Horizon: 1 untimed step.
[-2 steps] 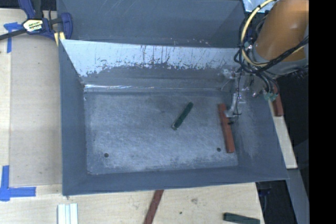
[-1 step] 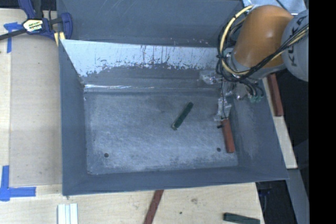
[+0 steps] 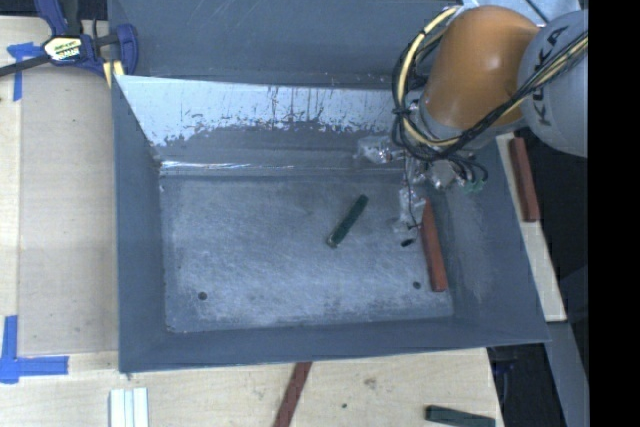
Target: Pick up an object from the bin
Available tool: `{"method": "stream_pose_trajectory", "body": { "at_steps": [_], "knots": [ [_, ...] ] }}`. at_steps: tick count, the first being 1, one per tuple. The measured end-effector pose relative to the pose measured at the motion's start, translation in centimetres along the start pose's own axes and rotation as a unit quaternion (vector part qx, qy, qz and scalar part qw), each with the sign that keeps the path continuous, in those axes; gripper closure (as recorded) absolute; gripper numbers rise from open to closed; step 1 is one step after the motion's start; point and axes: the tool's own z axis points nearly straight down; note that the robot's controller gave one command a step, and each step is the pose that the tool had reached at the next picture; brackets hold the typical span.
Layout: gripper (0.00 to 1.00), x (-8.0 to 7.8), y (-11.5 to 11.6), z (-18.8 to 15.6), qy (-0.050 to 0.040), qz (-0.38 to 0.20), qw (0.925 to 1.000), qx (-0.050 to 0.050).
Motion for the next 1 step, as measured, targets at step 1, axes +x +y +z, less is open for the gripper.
{"method": "stream_pose_trajectory", "body": {
  "at_steps": [1],
  "knots": [
    [0.0, -0.88, 1.29, -0.54, -0.0013, -0.092, 0.9957, 0.001]
  ]
}}
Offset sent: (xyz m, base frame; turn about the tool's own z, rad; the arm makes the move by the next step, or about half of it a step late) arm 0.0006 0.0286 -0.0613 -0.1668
